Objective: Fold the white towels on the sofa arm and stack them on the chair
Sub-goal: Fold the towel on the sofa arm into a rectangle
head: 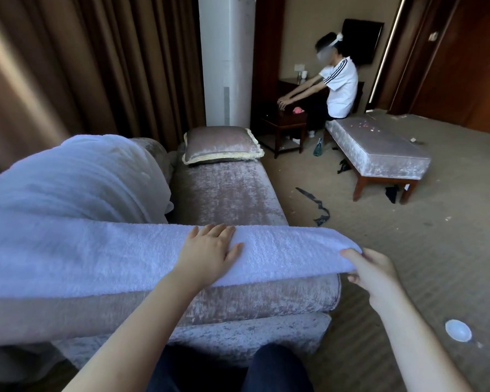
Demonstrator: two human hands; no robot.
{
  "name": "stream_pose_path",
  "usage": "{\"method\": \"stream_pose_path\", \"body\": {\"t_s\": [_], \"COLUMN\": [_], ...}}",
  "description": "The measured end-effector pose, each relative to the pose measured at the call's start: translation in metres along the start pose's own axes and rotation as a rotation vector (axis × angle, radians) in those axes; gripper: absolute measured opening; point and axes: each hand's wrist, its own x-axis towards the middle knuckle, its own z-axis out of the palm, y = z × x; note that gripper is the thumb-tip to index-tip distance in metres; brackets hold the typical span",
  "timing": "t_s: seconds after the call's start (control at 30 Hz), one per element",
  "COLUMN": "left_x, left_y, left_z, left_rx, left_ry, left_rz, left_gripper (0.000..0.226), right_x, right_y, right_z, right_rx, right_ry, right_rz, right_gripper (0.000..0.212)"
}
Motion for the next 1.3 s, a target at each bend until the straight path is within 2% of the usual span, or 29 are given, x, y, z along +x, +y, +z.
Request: {"method": "stream_pose_path", "body": {"t_s": [0.07,0.13,0.33,0.47,0.53,0.57,0.63,0.7,0.77,0.83,0.9,0.97,1.03,1.17,1.3], "left_x": [0.001,-0.003,-0.008,-0.009,-0.008,-0.007,-0.005,-0.004,0.002,0.004,0.003,0.001,-0.002,-0.009,-0.012], "left_y": [0.007,0.019,0.025,0.026,0.024,0.021,0.017,0.014,0.008,0.001,-0.009,-0.022,-0.036,-0.05,-0.061], "left_z": [-0.005,0.0,0.014,0.012,0.004,-0.001,-0.022,-0.053,-0.084,-0.108,-0.117,-0.115,-0.11,-0.116,-0.111], "left_rx": [0.015,0.058,0.131,0.101,-0.016,-0.151,-0.612,-1.107,-1.41,-1.463,-1.287,-1.047,-1.03,-1.139,-1.136], "left_ry": [-0.077,-0.115,-0.101,-0.116,-0.103,-0.108,-0.08,-0.005,-0.003,-0.028,0.021,0.069,0.064,0.061,0.068], "left_rz": [0.022,0.067,0.07,0.08,0.084,0.074,-0.022,-0.183,-0.315,-0.351,-0.388,-0.431,-0.473,-0.507,-0.543], "left_gripper": [0.097,0.1,0.106,0.093,0.077,0.067,0.046,0.03,0.038,0.051,0.044,0.042,0.038,0.04,0.038], "right_x": [0.004,0.008,0.008,-0.006,-0.019,-0.025,-0.043,-0.07,-0.09,-0.106,-0.119,-0.127,-0.125,-0.11,-0.091], "right_y": [-0.011,-0.015,-0.01,-0.008,-0.024,-0.035,-0.06,-0.082,-0.091,-0.089,-0.083,-0.076,-0.06,-0.014,0.01], "right_z": [-0.01,-0.021,-0.002,0.019,0.023,0.026,0.037,0.058,0.085,0.119,0.15,0.164,0.164,0.143,0.132], "right_rx": [0.086,0.217,0.389,0.506,0.416,0.383,0.334,0.141,-0.086,-0.343,-0.558,-0.615,-0.625,-0.723,-0.486], "right_ry": [0.09,0.15,0.044,0.129,0.139,0.142,0.121,0.071,-0.013,-0.064,-0.035,0.018,0.068,0.111,0.049], "right_rz": [-0.035,-0.027,0.074,0.003,-0.099,-0.157,-0.325,-0.565,-0.806,-1.063,-1.284,-1.364,-1.348,-1.114,-0.902], "right_gripper": [0.009,0.006,0.036,0.034,0.016,0.013,0.018,0.015,0.018,0.025,0.034,0.038,0.044,0.071,0.067]}}
